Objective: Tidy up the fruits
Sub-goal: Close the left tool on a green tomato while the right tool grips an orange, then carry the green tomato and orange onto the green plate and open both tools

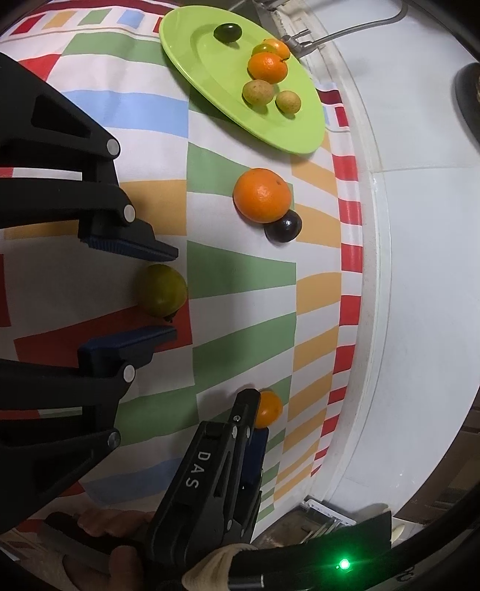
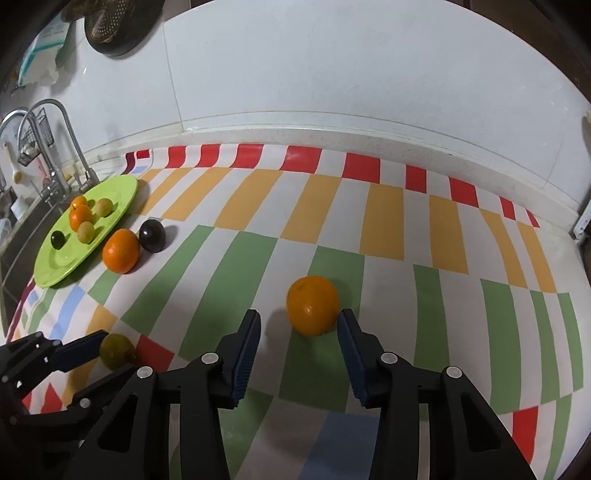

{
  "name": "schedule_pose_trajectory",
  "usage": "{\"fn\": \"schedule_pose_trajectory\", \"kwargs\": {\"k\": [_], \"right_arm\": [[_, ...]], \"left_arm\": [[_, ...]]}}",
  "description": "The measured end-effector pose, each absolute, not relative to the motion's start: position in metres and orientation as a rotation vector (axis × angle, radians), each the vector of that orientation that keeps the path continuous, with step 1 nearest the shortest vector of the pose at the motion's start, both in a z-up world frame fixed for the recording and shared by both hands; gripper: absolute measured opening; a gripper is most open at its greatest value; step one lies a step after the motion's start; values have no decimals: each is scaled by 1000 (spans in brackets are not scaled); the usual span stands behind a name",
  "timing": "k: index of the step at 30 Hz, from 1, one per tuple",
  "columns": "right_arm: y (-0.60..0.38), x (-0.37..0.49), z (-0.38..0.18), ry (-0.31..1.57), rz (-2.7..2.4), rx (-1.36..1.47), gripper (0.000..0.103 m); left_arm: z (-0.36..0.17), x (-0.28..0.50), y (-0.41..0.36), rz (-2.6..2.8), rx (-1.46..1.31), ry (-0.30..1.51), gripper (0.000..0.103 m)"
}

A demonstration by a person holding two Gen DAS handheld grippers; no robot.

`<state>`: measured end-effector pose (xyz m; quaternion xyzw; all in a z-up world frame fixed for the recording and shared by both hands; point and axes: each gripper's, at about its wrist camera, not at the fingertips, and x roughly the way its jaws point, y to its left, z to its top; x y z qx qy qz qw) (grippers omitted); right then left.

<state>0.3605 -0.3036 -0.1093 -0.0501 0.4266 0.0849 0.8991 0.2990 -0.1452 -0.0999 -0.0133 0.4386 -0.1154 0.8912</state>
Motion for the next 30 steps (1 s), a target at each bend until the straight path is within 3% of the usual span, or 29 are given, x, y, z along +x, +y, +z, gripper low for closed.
{"fn": "schedule_pose_trajectory", "kwargs": {"k": [8, 30], "right_arm": [[-304, 369, -116, 906, 169, -98, 33], [-287, 321, -75, 805, 211, -51, 32]], "left_arm": [[-103, 306, -148, -248, -29, 921, 29], [-65, 285, -130, -283, -28, 805, 28]]}}
